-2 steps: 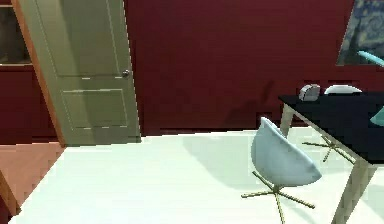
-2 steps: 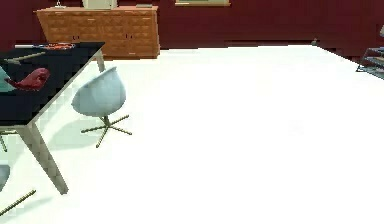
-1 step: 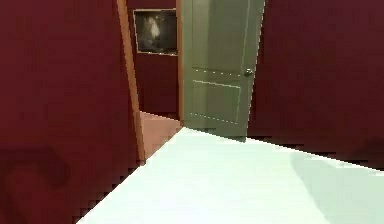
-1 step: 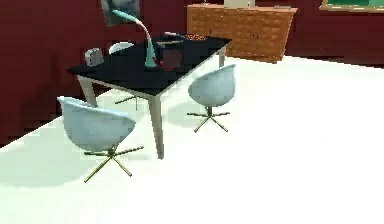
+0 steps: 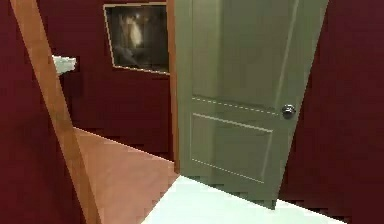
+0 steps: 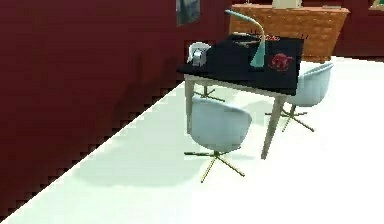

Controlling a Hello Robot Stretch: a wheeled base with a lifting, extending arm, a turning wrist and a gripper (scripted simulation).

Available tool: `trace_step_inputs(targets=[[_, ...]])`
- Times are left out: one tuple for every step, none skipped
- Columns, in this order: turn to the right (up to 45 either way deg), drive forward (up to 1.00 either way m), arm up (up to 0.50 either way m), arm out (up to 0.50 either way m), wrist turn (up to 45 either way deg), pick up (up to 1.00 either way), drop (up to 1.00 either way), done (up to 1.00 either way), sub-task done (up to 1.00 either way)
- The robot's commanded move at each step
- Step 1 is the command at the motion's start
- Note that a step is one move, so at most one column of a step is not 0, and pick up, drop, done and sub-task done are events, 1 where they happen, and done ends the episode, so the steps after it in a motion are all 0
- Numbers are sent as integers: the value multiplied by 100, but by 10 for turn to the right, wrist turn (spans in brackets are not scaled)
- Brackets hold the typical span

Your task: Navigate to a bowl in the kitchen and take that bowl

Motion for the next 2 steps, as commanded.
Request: trace_step_inputs(targets=[[-30,0,0,0,0,0,0,0,0],[0,100,0,0,0,0,0,0,0]])
